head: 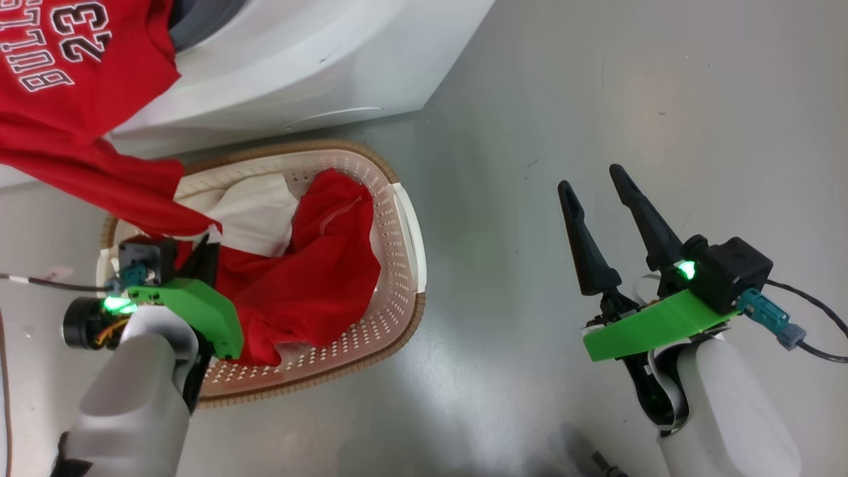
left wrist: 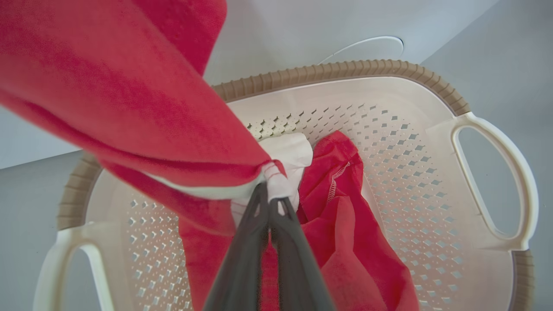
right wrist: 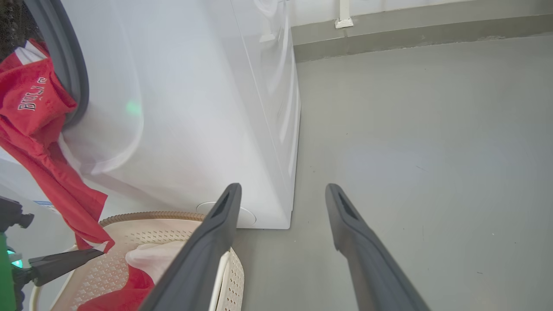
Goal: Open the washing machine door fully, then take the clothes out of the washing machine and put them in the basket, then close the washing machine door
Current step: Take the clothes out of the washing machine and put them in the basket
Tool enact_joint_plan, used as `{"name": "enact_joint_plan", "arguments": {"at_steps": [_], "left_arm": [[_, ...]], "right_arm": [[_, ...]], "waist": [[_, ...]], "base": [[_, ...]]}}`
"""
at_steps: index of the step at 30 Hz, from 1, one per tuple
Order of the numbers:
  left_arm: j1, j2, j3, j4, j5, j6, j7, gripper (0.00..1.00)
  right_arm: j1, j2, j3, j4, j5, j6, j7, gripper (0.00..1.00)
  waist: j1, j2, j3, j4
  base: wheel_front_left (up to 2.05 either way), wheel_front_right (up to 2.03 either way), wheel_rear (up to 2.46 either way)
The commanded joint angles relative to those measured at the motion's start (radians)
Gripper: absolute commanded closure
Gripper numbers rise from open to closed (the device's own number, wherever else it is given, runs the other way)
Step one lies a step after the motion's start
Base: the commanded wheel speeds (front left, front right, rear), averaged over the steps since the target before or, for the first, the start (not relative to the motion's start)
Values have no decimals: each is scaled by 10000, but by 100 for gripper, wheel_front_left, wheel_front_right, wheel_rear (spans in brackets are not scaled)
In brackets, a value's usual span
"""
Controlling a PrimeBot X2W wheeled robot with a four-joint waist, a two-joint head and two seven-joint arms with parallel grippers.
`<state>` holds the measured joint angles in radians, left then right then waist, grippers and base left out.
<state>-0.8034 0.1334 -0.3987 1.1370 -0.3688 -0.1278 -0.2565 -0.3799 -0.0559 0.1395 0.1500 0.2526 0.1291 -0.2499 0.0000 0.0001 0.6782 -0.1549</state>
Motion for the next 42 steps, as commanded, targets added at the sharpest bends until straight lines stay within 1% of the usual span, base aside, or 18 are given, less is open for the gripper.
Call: {"name": "enact_joint_plan", "arguments": {"at_steps": [1, 2, 15, 21, 24, 26, 34, 42], "left_arm": [[-35, 391, 130, -49, -129, -29, -53, 30], [-56, 411, 118, -67, -173, -29, -53, 0], [55, 416, 67, -430, -622, -29, -53, 0], [344, 456, 367, -1125, -761, -29, -53, 0], [583, 510, 814, -1733, -716, -29, -53, 0], [779, 490, 1288, -2251, -647, -29, -53, 0], [1869, 235, 2726, -4403, 5, -29, -53, 0], [2942, -79, 3797, -6475, 681, -29, -53, 0]], "right_arm": [[53, 56, 213, -227, 118, 16, -118, 0], [49, 56, 208, -225, 118, 16, -118, 0], [83, 56, 207, -113, 39, 16, -118, 0], [195, 56, 134, -36, -81, 16, -118, 0], [288, 56, 36, -13, -165, 16, -118, 0], [345, 56, -23, -3, -219, 16, -118, 0], [559, 56, -99, 102, -350, 16, -118, 0], [809, 57, -269, 169, -484, 16, -118, 0]], "waist": [[0, -1, 32, -6], [0, -1, 37, 3], [0, -1, -264, 224], [0, -1, -566, 409], [0, -1, -734, 555], [0, -1, -841, 659], [0, -1, -1391, 953], [0, -1, -1940, 1163]], "base": [[0, 0, 0], [0, 0, 0], [0, 0, 0], [0, 0, 0], [0, 0, 0], [0, 0, 0], [0, 0, 0], [0, 0, 0]]}}
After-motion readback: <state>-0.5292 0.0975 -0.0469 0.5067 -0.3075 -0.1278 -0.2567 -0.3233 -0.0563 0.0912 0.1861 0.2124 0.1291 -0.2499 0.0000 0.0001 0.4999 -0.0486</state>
